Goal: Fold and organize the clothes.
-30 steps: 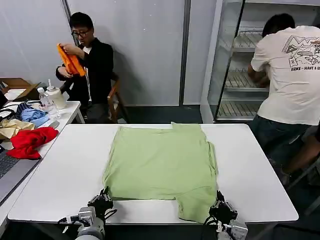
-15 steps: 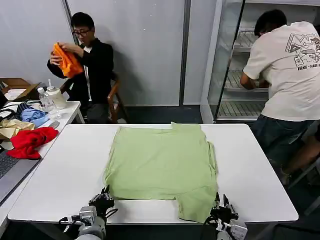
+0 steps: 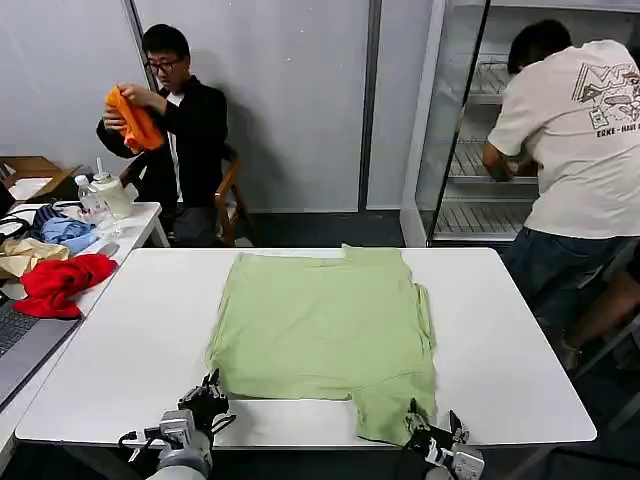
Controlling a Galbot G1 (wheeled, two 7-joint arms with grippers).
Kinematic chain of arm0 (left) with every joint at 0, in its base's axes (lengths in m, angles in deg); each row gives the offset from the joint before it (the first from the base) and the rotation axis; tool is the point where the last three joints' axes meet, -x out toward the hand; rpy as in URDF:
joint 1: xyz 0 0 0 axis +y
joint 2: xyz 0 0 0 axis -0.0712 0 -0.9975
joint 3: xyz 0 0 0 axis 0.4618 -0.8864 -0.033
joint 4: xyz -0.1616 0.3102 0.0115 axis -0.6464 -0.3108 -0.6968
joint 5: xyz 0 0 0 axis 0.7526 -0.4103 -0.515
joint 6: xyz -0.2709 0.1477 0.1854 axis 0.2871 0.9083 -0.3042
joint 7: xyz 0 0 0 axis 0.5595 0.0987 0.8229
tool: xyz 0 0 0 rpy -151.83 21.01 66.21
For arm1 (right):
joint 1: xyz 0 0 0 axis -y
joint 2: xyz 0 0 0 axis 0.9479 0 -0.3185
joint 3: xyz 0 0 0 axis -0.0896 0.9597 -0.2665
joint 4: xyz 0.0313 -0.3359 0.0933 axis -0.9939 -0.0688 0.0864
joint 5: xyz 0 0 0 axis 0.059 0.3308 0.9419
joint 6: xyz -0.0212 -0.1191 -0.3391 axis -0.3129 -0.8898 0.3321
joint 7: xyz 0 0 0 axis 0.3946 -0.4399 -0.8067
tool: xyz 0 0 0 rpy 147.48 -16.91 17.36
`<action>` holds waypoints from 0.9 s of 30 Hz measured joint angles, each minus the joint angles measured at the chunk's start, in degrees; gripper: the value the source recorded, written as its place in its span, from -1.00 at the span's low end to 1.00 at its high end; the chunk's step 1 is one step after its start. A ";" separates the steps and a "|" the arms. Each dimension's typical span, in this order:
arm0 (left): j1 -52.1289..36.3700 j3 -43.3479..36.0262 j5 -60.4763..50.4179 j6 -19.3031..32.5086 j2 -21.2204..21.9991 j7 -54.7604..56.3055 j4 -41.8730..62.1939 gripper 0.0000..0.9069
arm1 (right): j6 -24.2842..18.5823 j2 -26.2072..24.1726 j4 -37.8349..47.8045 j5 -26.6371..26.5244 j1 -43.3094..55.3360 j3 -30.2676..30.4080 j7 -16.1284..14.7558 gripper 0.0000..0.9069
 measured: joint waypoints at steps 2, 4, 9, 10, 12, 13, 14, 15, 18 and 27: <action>-0.08 -0.06 0.00 0.04 0.02 -0.01 0.20 -0.96 | 0.07 0.21 0.67 0.20 0.23 0.58 -0.05 -1.00; -0.09 -0.11 0.00 0.10 0.05 -0.02 0.37 -0.96 | 0.16 0.36 1.39 0.51 0.49 1.23 0.06 -1.00; 0.03 -0.10 0.00 0.23 0.03 -0.05 0.41 -0.96 | 0.17 0.69 2.80 1.08 1.20 2.16 0.24 -1.00; 0.04 -0.06 0.01 0.25 0.00 -0.05 0.41 -0.96 | 0.17 0.70 2.83 1.21 1.26 2.22 0.35 -1.00; 0.04 0.01 0.03 0.31 -0.13 -0.07 0.41 -0.96 | 0.17 0.80 2.83 1.25 1.32 2.43 0.44 -1.00; 0.04 0.06 0.04 0.33 -0.16 -0.07 0.41 -0.96 | 0.17 0.80 2.83 1.35 1.33 2.44 0.52 -1.00; 0.02 0.11 0.05 0.34 -0.17 -0.10 0.43 -0.96 | 0.17 0.80 2.84 1.47 1.33 2.46 0.57 -1.00; -0.03 0.14 0.07 0.36 -0.19 -0.08 0.52 -0.96 | 0.18 0.78 2.83 1.62 1.33 2.48 0.55 -1.00; -0.28 0.09 0.08 0.38 -0.15 -0.10 0.80 -0.96 | 0.18 0.59 2.84 2.54 1.23 2.49 0.17 -1.00; -0.53 0.09 0.31 0.39 0.25 -0.16 0.82 -0.96 | -3.65 -0.04 2.17 8.70 -0.07 1.85 -1.17 -1.00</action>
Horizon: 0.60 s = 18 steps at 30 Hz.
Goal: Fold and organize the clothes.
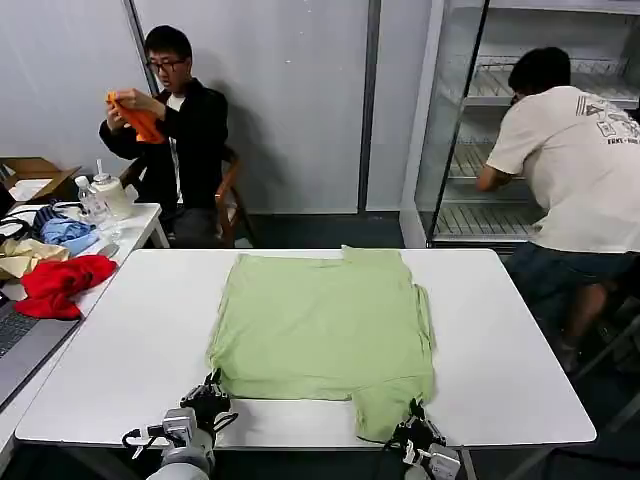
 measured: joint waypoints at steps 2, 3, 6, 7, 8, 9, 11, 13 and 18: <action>0.19 0.26 0.15 0.00 0.26 0.02 -0.63 -0.96 | -0.65 0.09 -0.62 1.36 0.06 -0.29 -0.03 -1.00; 0.17 0.43 0.13 0.06 0.37 0.02 -1.06 -0.96 | -1.02 0.13 -0.91 2.03 0.21 -0.45 -0.05 -1.00; -0.02 0.85 0.22 0.08 0.66 -0.01 -2.50 -0.96 | -1.92 0.27 -1.51 3.66 1.06 -1.06 -0.28 -1.00; -0.18 1.01 0.27 0.02 0.69 -0.02 -3.10 -0.96 | -2.14 0.31 -1.59 4.05 1.36 -1.23 -0.41 -1.00; -0.34 1.17 0.27 0.00 0.65 -0.02 -3.50 -0.96 | -2.40 0.32 -1.72 4.46 1.71 -1.41 -0.52 -1.00; -0.50 1.24 0.29 -0.04 0.72 -0.02 -3.76 -0.96 | -2.57 0.38 -1.84 4.77 2.04 -1.57 -0.60 -1.00; -0.86 1.40 0.35 -0.06 0.76 -0.02 -4.13 -0.96 | -2.89 0.46 -2.01 5.41 2.72 -1.85 -0.80 -1.00; -1.22 1.43 0.41 -0.06 0.79 -0.05 -4.38 -0.96 | -3.03 0.44 -2.01 5.90 3.57 -2.19 -1.06 -1.00; -2.09 1.33 0.49 0.02 0.88 -0.14 -4.54 -0.96 | -3.30 0.07 -1.18 7.02 6.16 -2.81 -1.83 -1.00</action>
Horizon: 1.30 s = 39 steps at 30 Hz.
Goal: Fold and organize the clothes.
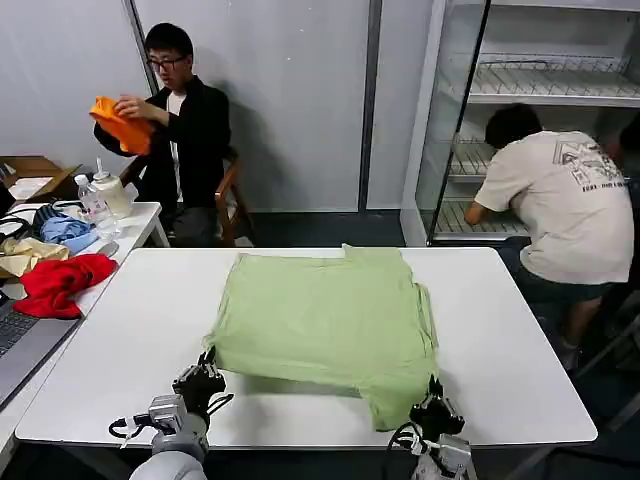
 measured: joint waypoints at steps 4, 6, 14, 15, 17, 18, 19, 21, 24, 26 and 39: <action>-0.87 -0.23 0.15 -0.03 0.16 -0.04 0.25 -0.96 | 0.11 -0.30 1.36 0.65 2.53 -0.37 -0.62 -1.00; -1.42 -0.36 0.24 -0.14 0.21 -0.10 0.57 -0.96 | 0.28 -0.49 2.13 0.99 3.90 -0.41 -0.94 -1.00; -4.93 -1.00 0.66 -0.80 0.39 -0.14 3.12 -0.96 | 0.66 -1.36 6.07 1.32 9.98 -1.12 -2.19 -1.00; -5.44 -1.04 0.70 -0.81 0.38 -0.15 3.52 -0.96 | 0.64 -1.40 6.77 1.30 10.79 -1.13 -2.36 -1.00; -6.45 -1.09 0.79 -0.82 0.38 -0.16 4.47 -0.96 | 0.52 -1.49 7.98 1.29 12.13 -1.12 -2.61 -1.00; -6.93 -1.12 0.85 -0.82 0.38 -0.20 4.95 -0.96 | 0.48 -1.49 8.66 1.28 12.79 -1.07 -2.76 -1.00; -7.41 -1.15 0.92 -0.82 0.39 -0.23 5.39 -0.96 | 0.42 -1.48 9.29 1.19 13.41 -1.02 -2.92 -1.00; -8.36 -1.31 1.00 -0.79 0.49 -0.33 6.33 -0.96 | 0.28 -1.41 10.61 1.08 14.61 -0.98 -3.13 -1.00; -9.57 -1.53 1.00 -0.69 0.70 -0.38 7.77 -0.96 | 0.06 -1.20 12.61 0.84 16.25 -0.90 -3.47 -1.00; -10.38 -1.60 0.99 -0.63 0.87 -0.40 8.71 -0.96 | -0.11 -1.13 13.87 0.72 17.27 -0.80 -3.72 -1.00; -13.63 -2.25 0.91 -0.24 1.30 -0.50 13.19 -0.96 | -1.14 -0.80 22.28 -0.87 22.72 -0.29 -4.99 -1.00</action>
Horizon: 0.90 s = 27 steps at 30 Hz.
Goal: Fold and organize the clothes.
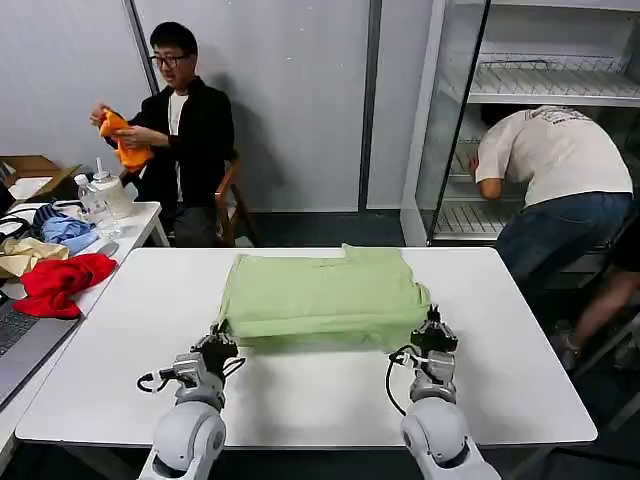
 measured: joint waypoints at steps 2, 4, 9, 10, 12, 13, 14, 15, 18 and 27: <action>-0.36 -0.09 -0.01 0.09 0.00 -0.02 0.48 -0.96 | -0.06 0.17 1.04 -0.08 0.57 0.14 -0.17 -1.00; -0.74 -0.16 -0.01 0.21 0.01 -0.04 1.00 -0.96 | -0.11 0.38 2.07 -0.24 1.24 0.29 -0.32 -1.00; -1.70 -0.47 -0.01 0.57 0.00 -0.18 2.58 -0.96 | -0.38 0.92 4.58 -0.32 2.68 0.69 -0.67 -1.00; -1.89 -0.49 -0.01 0.66 0.00 -0.20 2.89 -0.96 | -0.43 1.05 5.14 -0.34 3.00 0.75 -0.74 -1.00; -2.29 -0.55 0.01 0.85 0.01 -0.23 3.62 -0.96 | -0.60 1.36 6.17 -0.33 3.49 0.89 -0.85 -1.00; -2.50 -0.57 0.03 0.93 0.03 -0.23 3.99 -0.96 | -0.69 1.51 6.69 -0.32 3.67 0.95 -0.93 -1.00; -2.69 -0.59 0.06 1.01 0.05 -0.23 4.42 -0.96 | -0.73 1.58 7.08 -0.32 3.78 0.99 -0.99 -1.00; -2.84 -0.65 0.11 1.08 0.06 -0.26 4.76 -0.96 | -0.81 1.70 7.52 -0.30 3.87 1.01 -1.03 -1.00; -3.39 -0.72 0.43 1.29 0.07 -0.30 5.93 -0.96 | -0.99 2.18 8.74 -0.09 3.95 1.20 -1.14 -1.00; -5.81 -1.04 1.40 1.41 -0.41 -0.46 9.75 1.00 | -1.10 2.86 9.78 0.59 4.08 0.86 -0.93 1.00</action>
